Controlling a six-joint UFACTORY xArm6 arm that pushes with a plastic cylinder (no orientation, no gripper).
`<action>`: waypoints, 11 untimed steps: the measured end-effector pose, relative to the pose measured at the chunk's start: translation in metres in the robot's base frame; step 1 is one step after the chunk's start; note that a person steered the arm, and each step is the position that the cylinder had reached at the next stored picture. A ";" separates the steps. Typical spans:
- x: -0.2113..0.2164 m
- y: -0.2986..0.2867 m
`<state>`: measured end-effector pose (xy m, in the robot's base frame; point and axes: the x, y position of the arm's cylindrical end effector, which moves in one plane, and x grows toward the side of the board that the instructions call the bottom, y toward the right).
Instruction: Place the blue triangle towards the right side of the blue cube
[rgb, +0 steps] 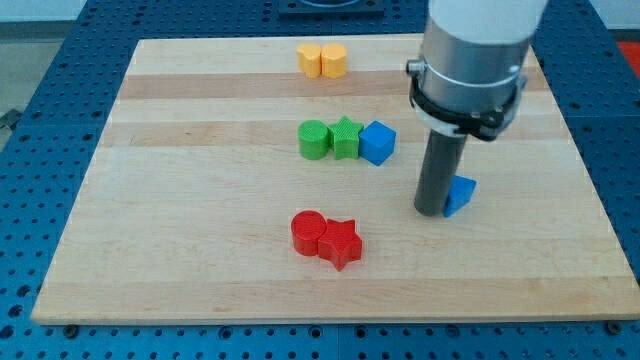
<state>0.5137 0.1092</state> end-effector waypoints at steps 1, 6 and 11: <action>0.020 0.004; -0.065 0.020; -0.083 0.021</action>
